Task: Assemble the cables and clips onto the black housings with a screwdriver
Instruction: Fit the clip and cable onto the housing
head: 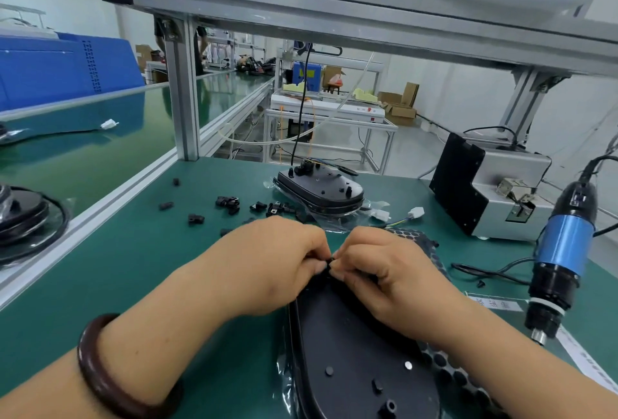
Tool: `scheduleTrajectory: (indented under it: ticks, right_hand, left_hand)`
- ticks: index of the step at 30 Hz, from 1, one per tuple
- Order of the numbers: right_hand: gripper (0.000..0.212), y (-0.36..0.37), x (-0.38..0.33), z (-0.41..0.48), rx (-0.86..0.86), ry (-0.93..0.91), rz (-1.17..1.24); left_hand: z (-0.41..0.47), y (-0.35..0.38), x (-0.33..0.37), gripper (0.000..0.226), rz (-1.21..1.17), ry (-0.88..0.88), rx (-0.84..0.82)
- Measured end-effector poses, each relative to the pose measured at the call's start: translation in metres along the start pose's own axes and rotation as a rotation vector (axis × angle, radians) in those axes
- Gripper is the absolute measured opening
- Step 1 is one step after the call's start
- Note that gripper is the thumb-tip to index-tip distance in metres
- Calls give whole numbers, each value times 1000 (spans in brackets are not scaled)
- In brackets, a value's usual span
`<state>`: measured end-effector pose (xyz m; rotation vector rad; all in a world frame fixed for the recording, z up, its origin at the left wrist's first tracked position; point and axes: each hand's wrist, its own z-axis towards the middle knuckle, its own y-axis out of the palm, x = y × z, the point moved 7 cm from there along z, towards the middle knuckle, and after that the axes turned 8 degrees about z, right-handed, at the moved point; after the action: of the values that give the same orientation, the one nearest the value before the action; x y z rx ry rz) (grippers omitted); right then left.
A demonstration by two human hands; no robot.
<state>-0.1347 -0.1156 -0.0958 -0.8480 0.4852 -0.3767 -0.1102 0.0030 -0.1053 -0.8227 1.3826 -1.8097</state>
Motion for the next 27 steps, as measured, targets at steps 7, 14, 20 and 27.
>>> scheduleTrajectory:
  ticks: [7, 14, 20, 27]
  right_hand:
    - [15, 4, -4, 2, -193, -10, -127]
    - [23, -1, 0, -14, -109, 178, 93]
    - [23, -111, 16, -56, 612, 383, 319]
    - [37, -150, 119, -187, 1169, 1307, 639]
  left_hand:
    - [-9, 6, 0, 37, -91, -67, 24]
    - [-12, 7, -1, 31, -102, -189, 204]
    - [-15, 10, -4, 36, -82, -245, 269]
    - [-15, 13, -7, 31, -150, -299, 224]
